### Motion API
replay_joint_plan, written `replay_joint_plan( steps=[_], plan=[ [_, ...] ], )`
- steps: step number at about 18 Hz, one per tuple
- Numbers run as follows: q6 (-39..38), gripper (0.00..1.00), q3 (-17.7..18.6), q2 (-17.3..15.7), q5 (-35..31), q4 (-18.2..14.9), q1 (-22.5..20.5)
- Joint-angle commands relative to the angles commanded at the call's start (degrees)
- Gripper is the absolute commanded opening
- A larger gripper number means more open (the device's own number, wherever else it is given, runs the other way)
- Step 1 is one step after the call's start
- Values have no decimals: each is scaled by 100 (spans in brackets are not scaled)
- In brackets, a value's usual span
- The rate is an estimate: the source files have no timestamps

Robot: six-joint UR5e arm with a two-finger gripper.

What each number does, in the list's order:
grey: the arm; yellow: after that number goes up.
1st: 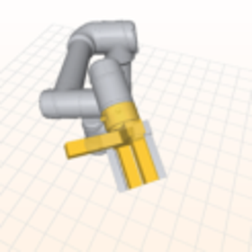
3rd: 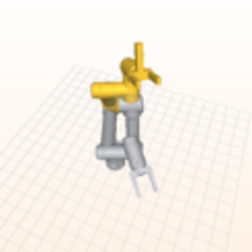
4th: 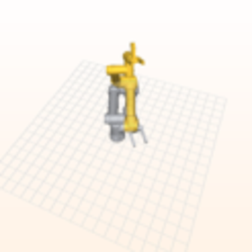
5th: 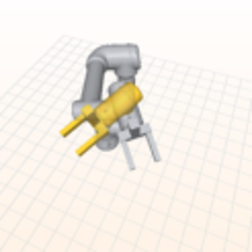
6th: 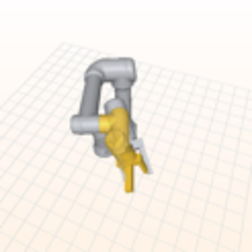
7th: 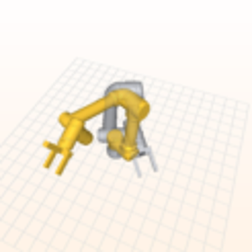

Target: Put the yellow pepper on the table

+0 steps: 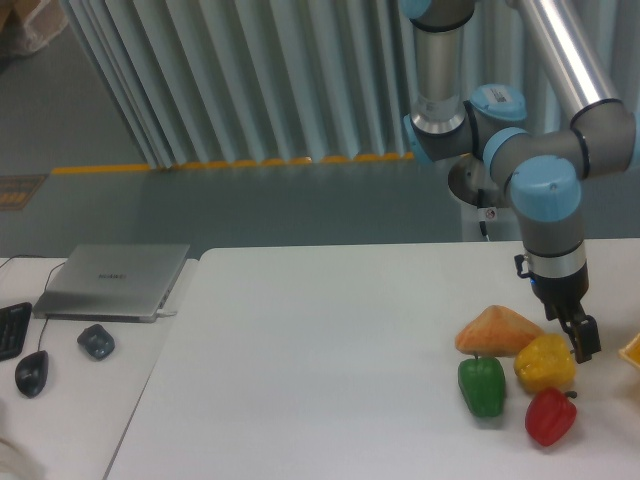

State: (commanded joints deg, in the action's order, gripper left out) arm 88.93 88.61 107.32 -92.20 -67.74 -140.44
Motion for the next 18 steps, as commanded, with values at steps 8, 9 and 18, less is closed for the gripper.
replay_joint_plan(
  steps=[8, 9, 18],
  plan=[
    [1689, 100, -634, 61, 342, -740, -361],
    [1689, 100, -730, 79, 413, -749, -378],
    [1689, 100, -995, 184, 405, -820, -378]
  ],
)
